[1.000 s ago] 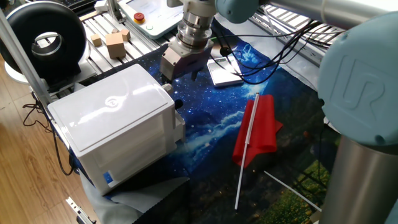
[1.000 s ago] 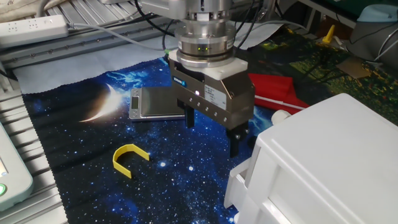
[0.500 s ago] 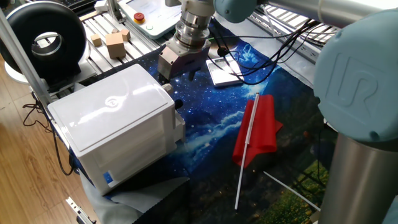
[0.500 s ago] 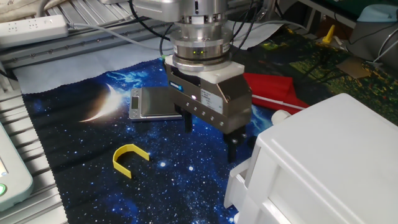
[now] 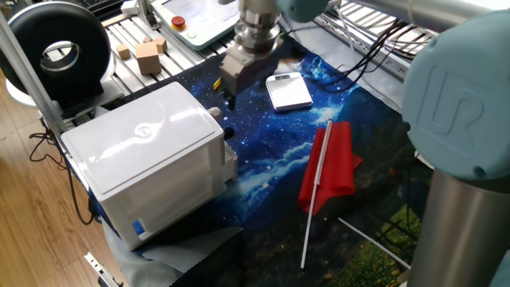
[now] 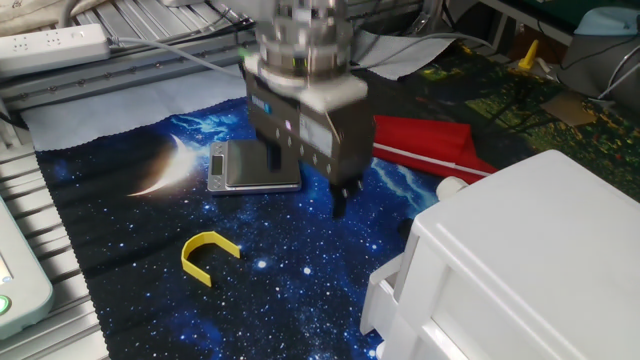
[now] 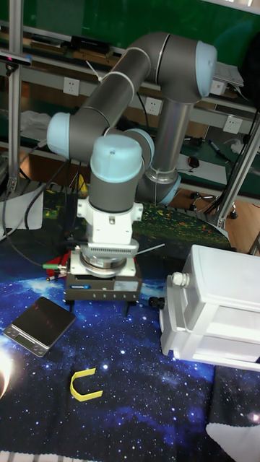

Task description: Use the gripper to push and close the drawer

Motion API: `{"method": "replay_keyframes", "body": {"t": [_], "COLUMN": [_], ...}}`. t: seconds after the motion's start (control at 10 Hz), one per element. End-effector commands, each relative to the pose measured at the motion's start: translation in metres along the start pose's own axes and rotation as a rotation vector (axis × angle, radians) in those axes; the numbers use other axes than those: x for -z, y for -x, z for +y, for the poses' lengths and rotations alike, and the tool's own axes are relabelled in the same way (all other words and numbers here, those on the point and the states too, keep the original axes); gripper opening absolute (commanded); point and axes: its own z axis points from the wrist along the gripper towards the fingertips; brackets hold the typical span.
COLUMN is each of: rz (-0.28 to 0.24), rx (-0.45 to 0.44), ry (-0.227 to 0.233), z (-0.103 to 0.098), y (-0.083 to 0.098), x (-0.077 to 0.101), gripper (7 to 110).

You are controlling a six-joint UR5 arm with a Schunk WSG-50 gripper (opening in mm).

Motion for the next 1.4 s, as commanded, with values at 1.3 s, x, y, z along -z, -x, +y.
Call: {"method": "replay_keyframes", "body": {"t": [1.3], "rz": [-0.026], "rx": [-0.059], "ry": [-0.053], "z": [-0.006], "y": [0.051], "x": [0.02], "gripper": [109]}}
